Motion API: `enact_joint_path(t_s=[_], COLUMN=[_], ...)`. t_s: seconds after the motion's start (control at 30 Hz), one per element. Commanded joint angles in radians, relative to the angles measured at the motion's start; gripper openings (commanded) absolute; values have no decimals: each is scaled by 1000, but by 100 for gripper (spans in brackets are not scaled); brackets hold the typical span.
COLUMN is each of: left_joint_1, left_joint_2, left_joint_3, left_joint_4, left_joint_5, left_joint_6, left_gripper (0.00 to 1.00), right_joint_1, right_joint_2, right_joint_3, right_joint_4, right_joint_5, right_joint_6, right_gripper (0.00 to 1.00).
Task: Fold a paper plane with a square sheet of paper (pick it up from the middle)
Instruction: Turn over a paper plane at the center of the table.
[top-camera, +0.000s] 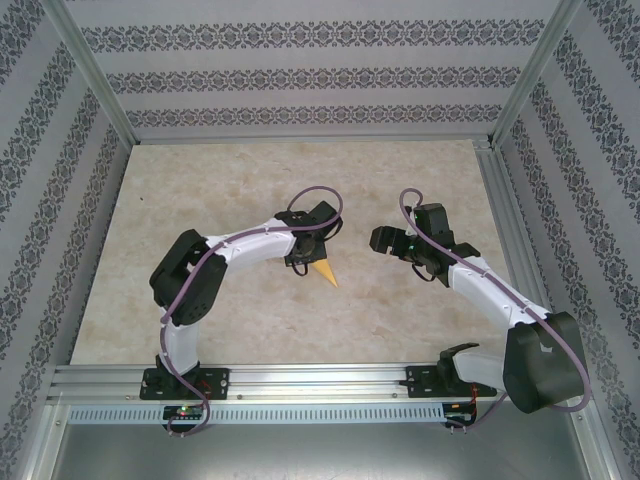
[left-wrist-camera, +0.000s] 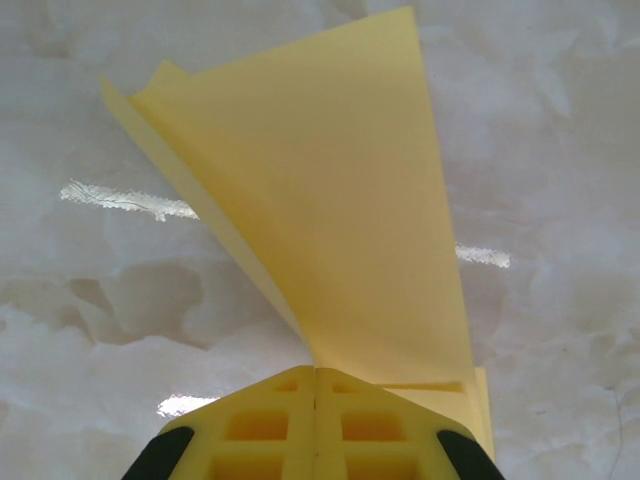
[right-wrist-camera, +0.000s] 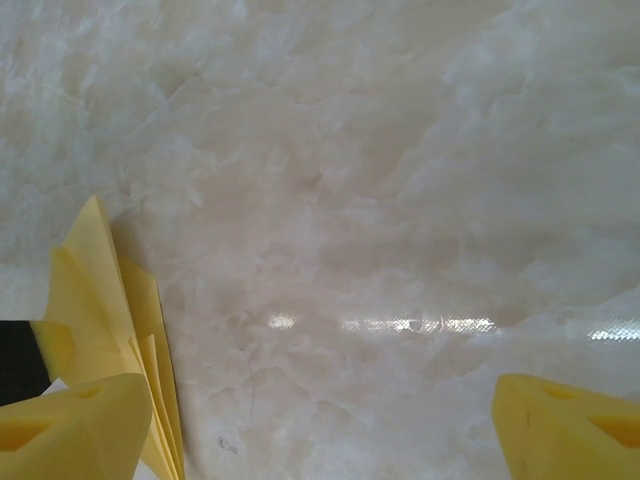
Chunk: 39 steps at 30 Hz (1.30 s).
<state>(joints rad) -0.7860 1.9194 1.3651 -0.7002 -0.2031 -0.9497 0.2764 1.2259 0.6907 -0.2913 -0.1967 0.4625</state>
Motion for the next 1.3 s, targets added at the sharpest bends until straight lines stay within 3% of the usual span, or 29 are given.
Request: enact_joint_path(t_s=[0.0, 0.23, 0.43, 0.63, 0.83, 1.27], left_joint_1=[-9, -14, -12, 4, 34, 80], left_joint_2=[-90, -194, -180, -140, -113, -194], left_joint_3=[-24, -125, -188, -268, -349, -512], left_joint_4=[127, 390, 549, 665, 714, 838], left_joint_5=[48, 250, 353, 372, 355, 348], left_joint_6=[71, 177, 214, 198, 155, 107], left_gripper=[0, 0, 0, 0, 0, 0], right_joint_1=[-6, 0, 66, 169, 262, 408], right_joint_2=[-32, -108, -92, -32, 58, 225], right_joint_3=[-18, -21, -11, -7, 38, 156], right_joint_4=[23, -12, -40, -26, -48, -73], right_joint_5=[-19, -70, -50, 8, 83, 134], right_joint_6=[31, 84, 126, 177, 225, 240], right_gripper=[87, 79, 69, 62, 46, 48])
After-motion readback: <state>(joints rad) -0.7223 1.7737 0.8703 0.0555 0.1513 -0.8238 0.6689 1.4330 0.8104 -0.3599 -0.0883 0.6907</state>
